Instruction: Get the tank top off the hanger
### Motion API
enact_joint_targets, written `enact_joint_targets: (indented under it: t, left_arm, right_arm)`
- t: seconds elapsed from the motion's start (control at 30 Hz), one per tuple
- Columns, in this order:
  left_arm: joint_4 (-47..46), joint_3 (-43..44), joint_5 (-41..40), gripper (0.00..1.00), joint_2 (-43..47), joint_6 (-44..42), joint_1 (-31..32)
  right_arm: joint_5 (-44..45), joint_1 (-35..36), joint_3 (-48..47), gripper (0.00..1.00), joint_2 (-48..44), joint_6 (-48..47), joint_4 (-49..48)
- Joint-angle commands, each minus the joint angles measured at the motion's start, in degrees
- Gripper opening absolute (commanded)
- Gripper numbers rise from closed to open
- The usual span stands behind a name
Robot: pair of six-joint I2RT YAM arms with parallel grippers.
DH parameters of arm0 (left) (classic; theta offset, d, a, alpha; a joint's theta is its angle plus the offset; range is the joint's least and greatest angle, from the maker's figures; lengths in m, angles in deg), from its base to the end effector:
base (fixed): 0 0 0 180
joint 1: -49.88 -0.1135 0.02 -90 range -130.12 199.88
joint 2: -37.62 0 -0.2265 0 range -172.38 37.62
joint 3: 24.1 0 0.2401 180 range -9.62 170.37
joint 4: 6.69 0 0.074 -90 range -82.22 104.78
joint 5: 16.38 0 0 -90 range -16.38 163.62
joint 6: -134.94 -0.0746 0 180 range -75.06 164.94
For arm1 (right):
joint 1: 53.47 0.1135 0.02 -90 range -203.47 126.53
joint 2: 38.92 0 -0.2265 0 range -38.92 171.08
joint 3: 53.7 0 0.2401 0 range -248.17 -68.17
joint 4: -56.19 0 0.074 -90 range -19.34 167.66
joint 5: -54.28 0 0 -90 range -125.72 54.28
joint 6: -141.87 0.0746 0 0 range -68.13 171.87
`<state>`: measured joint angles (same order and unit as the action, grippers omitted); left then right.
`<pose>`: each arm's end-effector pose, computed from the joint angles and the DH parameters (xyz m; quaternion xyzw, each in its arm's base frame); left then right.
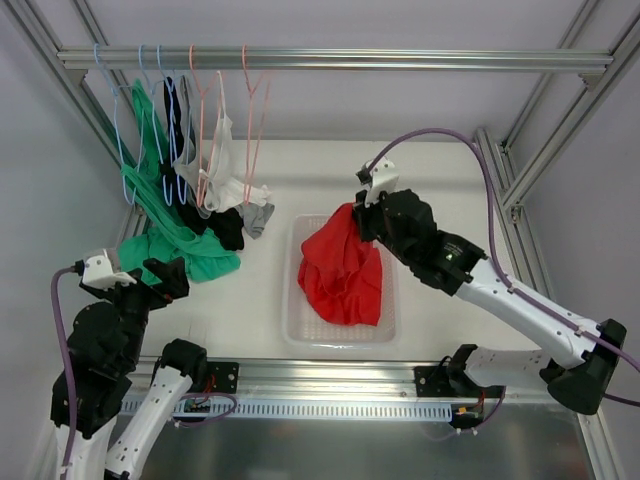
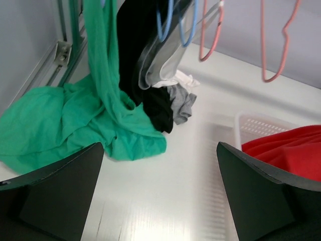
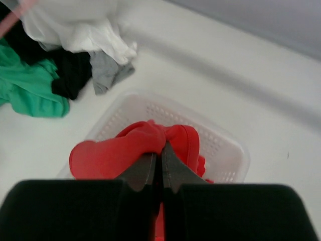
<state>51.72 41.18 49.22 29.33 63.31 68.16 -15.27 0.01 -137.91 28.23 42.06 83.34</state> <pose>0.0748 0.0078 0.3440 -0.1481 0.6995 -0.0710 0.6955 0.2014 0.2282 0.3675 -0.2987 0.7020 0.1087 0.6373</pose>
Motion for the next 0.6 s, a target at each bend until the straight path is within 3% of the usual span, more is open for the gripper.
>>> enact_joint_targets:
  t: [0.0, 0.1, 0.13, 0.17, 0.2, 0.27, 0.3, 0.37, 0.57]
  left_arm:
    - [-1.59, 6.92, 7.42, 0.99, -7.51, -0.97, -0.35]
    - [0.0, 14.92, 10.6, 0.99, -16.03, -0.79, -0.35]
    - [0.18, 19.2, 12.0, 0.99, -20.05, -1.58, -0.35]
    - [0.44, 21.5, 12.53, 0.99, -22.18, -1.93, -0.35]
    - [0.88, 23.7, 12.71, 0.99, -24.12, -2.28, -0.35]
    - [1.49, 30.82, 13.76, 0.99, -30.18, -3.6, -0.35]
    - [1.93, 33.11, 13.77, 0.99, -32.12, -3.87, -0.35]
    - [3.34, 39.96, 13.42, 0.99, -38.18, -4.57, -0.35]
    - [4.66, 52.1, 11.49, 0.99, -52.16, -8.7, -0.35]
  right_arm:
    - [0.3, -2.41, 7.93, 0.0, -2.65, 9.61, -5.13]
    - [-3.12, -2.5, 13.65, 0.01, -0.19, 12.86, -7.06]
    - [-3.92, -2.41, 14.7, 0.07, 1.12, 13.31, -7.67]
    - [-4.53, -2.5, 16.37, 0.19, 1.74, 13.75, -8.11]
    - [-4.36, -2.41, 16.73, 0.39, 2.36, 14.45, -8.2]
    - [-4.54, -2.41, 16.83, 0.53, 3.51, 14.73, -7.94]
    - [-4.36, -2.41, 15.95, 0.81, 3.25, 14.72, -6.46]
    - [-2.36, -2.41, 14.02, 0.99, 0.8, 13.06, -4.09]
    - [2.32, -2.5, 4.87, 1.0, -12.01, 8.05, 8.05]
